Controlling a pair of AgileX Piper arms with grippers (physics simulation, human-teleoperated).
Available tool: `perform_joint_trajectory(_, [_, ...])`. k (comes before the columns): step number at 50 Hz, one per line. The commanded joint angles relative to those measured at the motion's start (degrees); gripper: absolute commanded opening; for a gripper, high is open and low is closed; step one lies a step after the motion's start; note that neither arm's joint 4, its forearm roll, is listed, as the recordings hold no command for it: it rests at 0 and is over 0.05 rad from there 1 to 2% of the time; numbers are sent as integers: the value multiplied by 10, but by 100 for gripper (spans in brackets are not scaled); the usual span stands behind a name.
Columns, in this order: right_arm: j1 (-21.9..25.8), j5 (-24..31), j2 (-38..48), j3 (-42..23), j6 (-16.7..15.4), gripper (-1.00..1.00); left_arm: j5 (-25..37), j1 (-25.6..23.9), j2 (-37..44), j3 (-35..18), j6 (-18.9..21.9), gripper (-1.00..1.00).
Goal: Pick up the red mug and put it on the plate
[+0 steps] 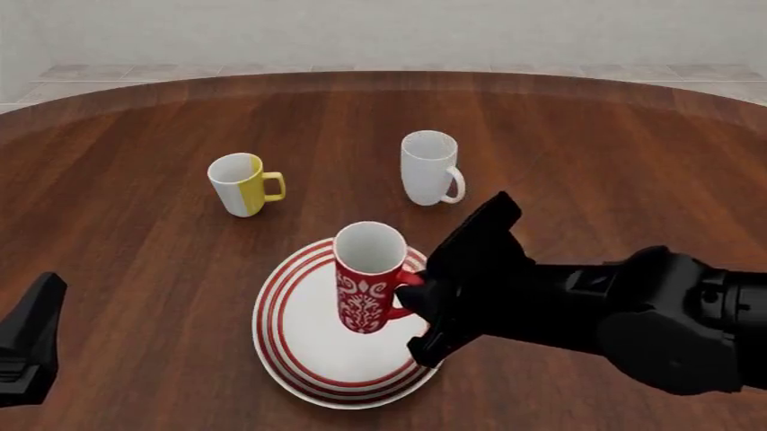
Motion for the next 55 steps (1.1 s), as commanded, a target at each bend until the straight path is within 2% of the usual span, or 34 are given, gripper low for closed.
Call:
perform_joint_trajectory(1, [-1, -6, 7, -1, 2, -100, 1, 0, 0, -1, 0, 100])
perform_joint_trajectory(37, [-5, -20, 31, 1, -7, -100, -3, 0, 0, 2, -1, 100])
perform_joint_trajectory(55, [-1, -45, 60, 3, 0, -100, 0, 0, 0, -1, -2, 100])
